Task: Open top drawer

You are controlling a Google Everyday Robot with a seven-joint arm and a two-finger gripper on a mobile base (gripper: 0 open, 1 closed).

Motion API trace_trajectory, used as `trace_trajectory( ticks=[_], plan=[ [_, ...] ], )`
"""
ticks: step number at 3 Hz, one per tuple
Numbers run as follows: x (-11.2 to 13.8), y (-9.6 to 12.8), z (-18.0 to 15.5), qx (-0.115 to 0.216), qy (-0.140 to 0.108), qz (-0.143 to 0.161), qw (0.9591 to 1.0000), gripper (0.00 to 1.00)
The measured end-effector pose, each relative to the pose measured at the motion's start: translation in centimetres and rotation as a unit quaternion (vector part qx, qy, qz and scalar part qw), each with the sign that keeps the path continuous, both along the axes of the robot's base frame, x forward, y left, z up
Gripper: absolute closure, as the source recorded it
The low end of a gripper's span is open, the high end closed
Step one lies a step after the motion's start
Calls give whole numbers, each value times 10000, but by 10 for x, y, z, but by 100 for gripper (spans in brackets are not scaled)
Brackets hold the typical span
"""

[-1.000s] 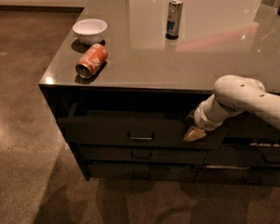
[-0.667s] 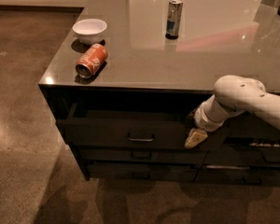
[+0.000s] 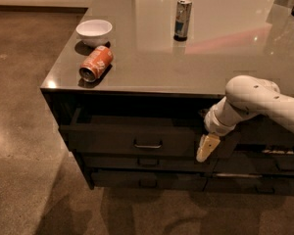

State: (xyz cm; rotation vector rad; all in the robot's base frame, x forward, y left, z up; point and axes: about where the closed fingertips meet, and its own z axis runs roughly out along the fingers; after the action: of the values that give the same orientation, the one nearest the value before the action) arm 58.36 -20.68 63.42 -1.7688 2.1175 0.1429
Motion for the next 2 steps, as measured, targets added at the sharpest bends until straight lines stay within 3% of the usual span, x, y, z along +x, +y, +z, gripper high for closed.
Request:
trace_trajectory(
  ticks=[1, 2],
  plan=[
    [-19, -4, 14, 66, 242, -56, 9997, 16],
    [-52, -7, 6, 207, 875, -36, 9959, 39]
  ],
)
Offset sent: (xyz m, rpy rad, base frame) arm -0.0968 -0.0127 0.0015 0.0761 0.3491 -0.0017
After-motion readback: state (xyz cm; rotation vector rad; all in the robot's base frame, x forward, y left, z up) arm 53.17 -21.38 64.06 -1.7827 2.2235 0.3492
